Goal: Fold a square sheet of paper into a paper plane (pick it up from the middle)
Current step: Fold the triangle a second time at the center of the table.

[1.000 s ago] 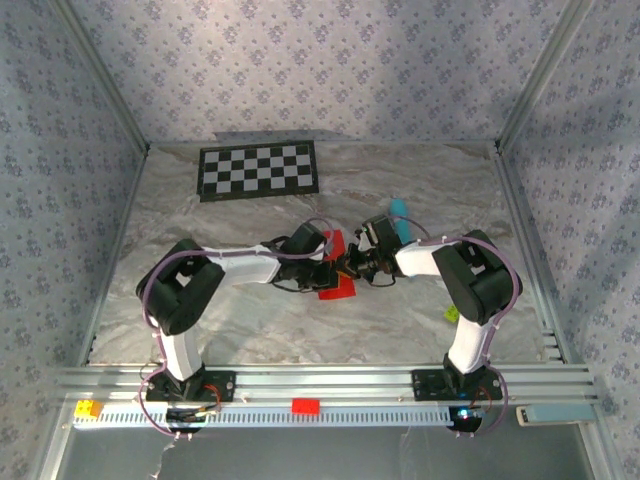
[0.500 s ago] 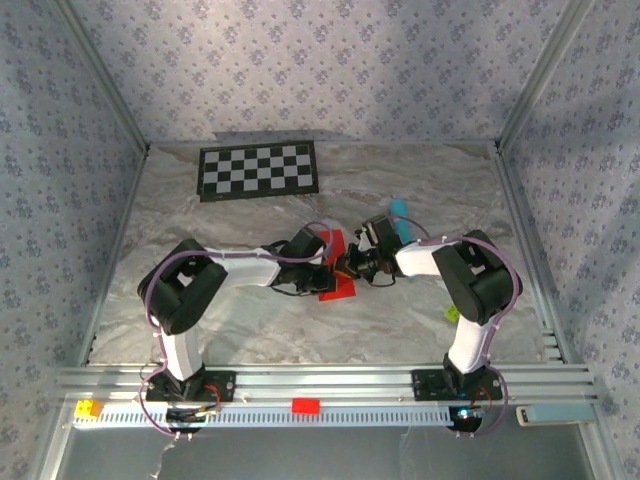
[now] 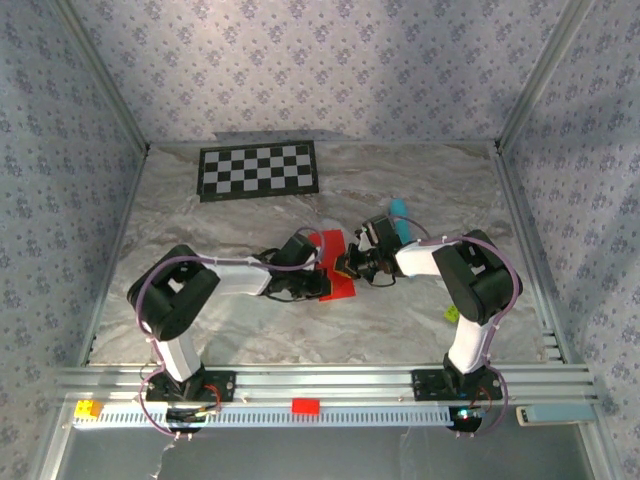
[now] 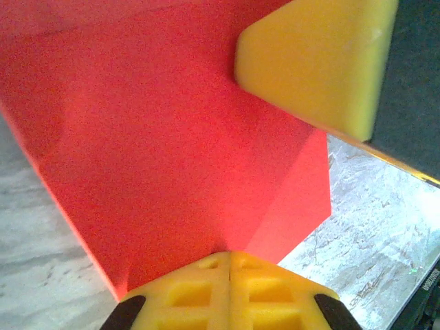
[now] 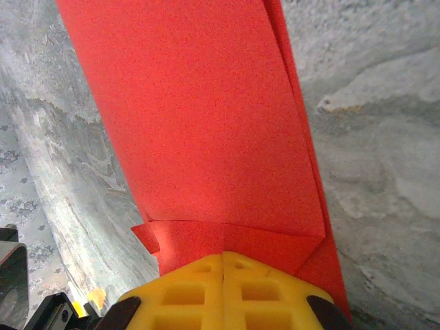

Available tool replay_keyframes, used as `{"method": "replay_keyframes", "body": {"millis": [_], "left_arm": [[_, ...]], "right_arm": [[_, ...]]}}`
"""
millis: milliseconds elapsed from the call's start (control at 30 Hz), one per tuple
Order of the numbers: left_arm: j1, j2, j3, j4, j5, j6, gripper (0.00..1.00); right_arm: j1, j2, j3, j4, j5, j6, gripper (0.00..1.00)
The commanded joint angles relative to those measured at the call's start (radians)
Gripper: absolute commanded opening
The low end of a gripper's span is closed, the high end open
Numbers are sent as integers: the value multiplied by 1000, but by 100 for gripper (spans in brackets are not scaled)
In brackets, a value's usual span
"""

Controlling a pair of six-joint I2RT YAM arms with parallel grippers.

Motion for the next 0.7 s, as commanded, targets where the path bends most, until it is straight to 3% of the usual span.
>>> {"method": "replay_keyframes", "body": {"millis": [0,467,667], "left_arm": [[10,-33,-49,-29,14,-28,4],[13,-107,-152,13,4,-107,4],[13,-217,-132,2,6,-107,5]], "right_arm": [[-22,35,-30,-124,79,-24,0],[-26,33,-34,-120,76,-25,0],[-29,28,-29,-117,69,-24,0]]}}
